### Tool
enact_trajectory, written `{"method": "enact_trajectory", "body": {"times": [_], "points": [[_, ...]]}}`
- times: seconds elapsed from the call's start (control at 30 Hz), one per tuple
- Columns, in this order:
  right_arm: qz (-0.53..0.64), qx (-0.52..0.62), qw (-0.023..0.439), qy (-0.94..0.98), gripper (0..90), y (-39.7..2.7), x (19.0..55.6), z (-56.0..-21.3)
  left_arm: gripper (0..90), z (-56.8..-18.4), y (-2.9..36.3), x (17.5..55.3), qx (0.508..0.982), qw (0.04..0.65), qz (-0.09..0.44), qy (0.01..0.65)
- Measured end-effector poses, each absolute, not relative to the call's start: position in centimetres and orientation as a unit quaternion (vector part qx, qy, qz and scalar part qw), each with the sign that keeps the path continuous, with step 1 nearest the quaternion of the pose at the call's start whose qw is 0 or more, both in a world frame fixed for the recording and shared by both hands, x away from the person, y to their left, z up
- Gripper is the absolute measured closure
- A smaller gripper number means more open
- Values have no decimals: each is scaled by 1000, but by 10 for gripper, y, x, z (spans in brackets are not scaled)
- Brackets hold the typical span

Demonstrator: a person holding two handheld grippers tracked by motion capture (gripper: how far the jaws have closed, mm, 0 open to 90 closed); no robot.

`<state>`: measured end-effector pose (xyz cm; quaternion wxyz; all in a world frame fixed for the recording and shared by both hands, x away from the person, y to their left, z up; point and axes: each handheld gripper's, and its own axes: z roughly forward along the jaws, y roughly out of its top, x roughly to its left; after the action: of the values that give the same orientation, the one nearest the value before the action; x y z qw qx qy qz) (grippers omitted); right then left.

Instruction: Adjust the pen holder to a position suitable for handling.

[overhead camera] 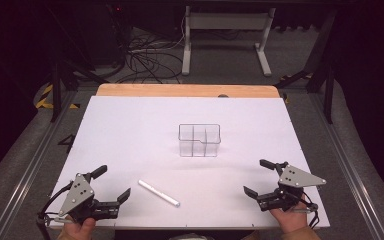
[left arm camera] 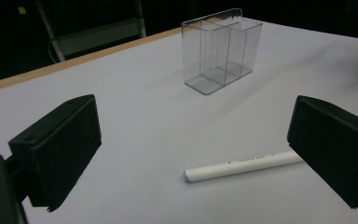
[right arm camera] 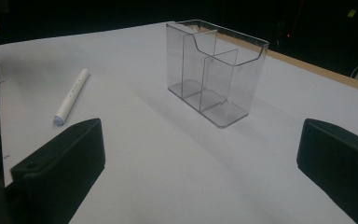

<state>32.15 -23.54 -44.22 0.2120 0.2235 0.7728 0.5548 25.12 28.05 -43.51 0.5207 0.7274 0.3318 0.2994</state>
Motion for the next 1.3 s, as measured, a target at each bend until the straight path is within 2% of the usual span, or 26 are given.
{"method": "enact_trajectory", "body": {"times": [1.3], "points": [[548,222,200,782,44,-220,323,-427,35,-433,281,249,726,516,310,331]]}}
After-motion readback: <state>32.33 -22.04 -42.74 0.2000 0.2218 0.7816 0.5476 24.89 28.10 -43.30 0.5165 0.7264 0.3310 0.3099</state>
